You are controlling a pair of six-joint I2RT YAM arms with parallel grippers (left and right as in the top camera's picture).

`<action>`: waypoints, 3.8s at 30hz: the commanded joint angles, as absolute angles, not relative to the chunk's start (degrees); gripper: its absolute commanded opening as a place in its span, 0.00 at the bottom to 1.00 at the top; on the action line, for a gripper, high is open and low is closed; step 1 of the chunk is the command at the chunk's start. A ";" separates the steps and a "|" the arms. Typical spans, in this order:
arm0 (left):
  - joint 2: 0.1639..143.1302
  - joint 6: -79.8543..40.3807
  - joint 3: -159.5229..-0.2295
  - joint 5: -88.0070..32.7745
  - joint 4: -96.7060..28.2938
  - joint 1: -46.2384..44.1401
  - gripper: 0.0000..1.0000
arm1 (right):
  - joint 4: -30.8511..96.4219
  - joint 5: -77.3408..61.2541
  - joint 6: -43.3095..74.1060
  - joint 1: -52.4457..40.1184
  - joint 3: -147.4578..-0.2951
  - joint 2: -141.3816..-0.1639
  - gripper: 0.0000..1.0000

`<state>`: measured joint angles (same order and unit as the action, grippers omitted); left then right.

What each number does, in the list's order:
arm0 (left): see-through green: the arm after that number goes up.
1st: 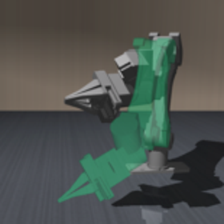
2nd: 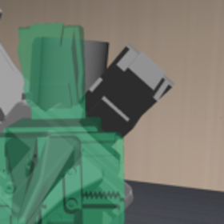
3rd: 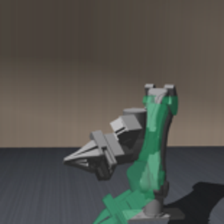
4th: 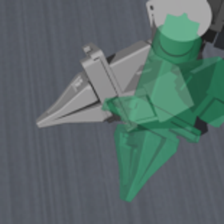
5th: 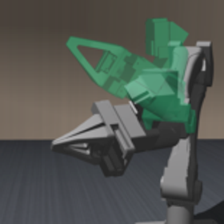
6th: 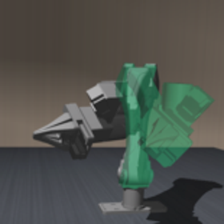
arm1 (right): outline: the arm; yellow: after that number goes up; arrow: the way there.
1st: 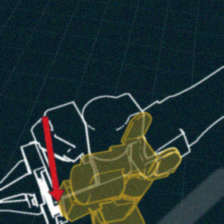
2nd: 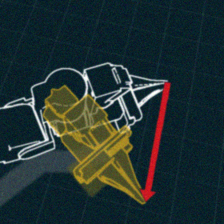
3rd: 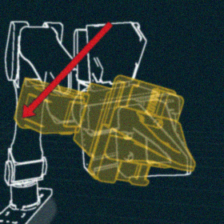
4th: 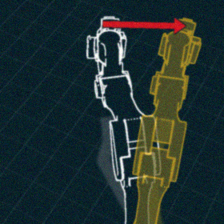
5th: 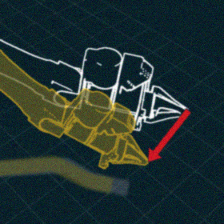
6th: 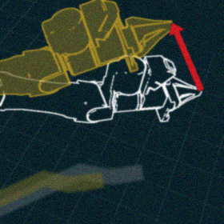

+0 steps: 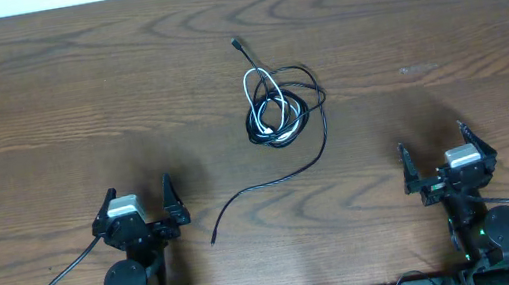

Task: Untangle cables

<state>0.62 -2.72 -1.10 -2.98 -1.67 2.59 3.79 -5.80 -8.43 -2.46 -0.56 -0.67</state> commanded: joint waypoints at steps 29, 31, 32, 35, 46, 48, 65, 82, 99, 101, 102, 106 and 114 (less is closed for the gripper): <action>1.41 -2.15 -0.23 -1.89 -3.99 2.83 0.98 | 3.86 -6.15 -8.21 -2.24 -0.32 -0.38 0.99; 1.41 -2.15 -0.23 -1.89 -3.99 2.83 0.98 | 3.86 -6.15 -8.21 -2.24 -0.32 -0.38 0.99; 1.41 -2.15 -0.23 -1.89 -3.99 2.83 0.98 | 3.86 -6.15 -8.21 -2.24 -0.32 -0.38 0.99; 1.41 -2.15 -0.23 -1.89 -3.99 2.83 0.98 | 3.86 -6.13 -8.21 -2.24 -0.32 -0.38 0.99; 1.41 -2.15 -0.23 -1.89 -3.99 2.83 0.98 | 3.86 -6.15 -8.21 -2.24 -0.32 -0.38 0.99; 1.41 -2.15 -0.23 -1.89 -3.99 2.83 0.98 | 3.86 -6.13 -8.21 -2.24 -0.32 -0.38 0.99; 1.41 -2.15 -0.23 -1.89 -3.99 2.83 0.98 | 3.86 -6.13 -8.21 -2.24 -0.32 -0.38 0.99; 1.41 -4.49 -0.84 -6.11 -2.70 2.83 0.98 | 0.64 -13.32 -8.27 -2.24 -0.32 -0.38 0.99; 9.50 -4.99 -15.20 -14.20 -9.41 2.83 0.98 | -1.96 -28.25 -8.43 -2.24 -3.40 -0.38 0.99; 11.20 -5.06 -16.93 -15.09 -10.17 2.83 0.98 | -1.69 -29.12 -8.45 -2.24 -4.69 -0.38 0.99; 12.40 -5.23 -18.02 -15.25 -10.24 2.83 0.98 | -1.06 -29.17 -8.45 -2.24 -5.67 -0.38 0.99; 14.55 -5.17 -20.58 -15.20 -10.22 2.83 0.98 | 0.27 -29.69 -8.93 -2.24 -7.18 -1.21 0.99; 21.85 -4.14 -26.06 -14.98 -10.26 2.83 0.98 | 1.48 -33.19 -10.13 -2.24 -11.81 -10.13 0.99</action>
